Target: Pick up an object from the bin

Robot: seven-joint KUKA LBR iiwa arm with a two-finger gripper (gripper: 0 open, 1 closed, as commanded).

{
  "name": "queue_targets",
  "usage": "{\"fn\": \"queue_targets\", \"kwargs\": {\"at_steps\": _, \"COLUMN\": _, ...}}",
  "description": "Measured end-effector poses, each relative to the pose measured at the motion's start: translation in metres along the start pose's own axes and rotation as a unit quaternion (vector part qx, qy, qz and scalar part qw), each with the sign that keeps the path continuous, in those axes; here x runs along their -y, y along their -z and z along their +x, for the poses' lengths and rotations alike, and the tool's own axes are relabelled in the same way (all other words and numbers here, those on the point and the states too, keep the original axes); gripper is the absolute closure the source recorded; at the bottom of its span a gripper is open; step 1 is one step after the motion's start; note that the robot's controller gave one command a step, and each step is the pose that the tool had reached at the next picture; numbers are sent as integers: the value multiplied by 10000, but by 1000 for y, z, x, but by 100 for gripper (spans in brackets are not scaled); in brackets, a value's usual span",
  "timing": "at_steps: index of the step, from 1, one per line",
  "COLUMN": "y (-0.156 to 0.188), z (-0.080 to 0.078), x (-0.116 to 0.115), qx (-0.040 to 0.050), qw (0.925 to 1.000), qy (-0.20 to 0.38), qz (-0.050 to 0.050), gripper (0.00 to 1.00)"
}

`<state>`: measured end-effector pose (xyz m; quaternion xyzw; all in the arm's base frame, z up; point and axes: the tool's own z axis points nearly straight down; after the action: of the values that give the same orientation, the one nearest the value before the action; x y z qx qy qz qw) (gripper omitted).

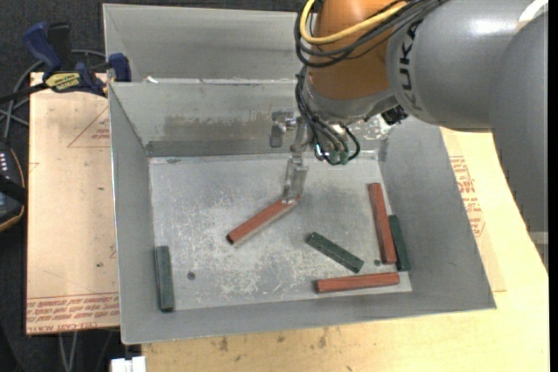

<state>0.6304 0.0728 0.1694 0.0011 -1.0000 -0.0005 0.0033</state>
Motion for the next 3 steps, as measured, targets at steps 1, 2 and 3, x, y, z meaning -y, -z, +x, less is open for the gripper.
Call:
{"fn": "queue_targets", "kwargs": {"at_steps": 1, "y": -103, "z": 25, "x": 6, "qx": 9, "qw": 9911, "qy": 1335, "qz": 2, "gripper": 0}}
{"fn": "queue_targets", "kwargs": {"at_steps": 2, "y": -68, "z": 11, "x": -17, "qx": 63, "qw": 9857, "qy": 1682, "qz": 2, "gripper": 0}}
{"fn": "queue_targets", "kwargs": {"at_steps": 3, "y": -70, "z": 19, "x": -4, "qx": 34, "qw": 9830, "qy": 1837, "qz": 6, "gripper": 0}}
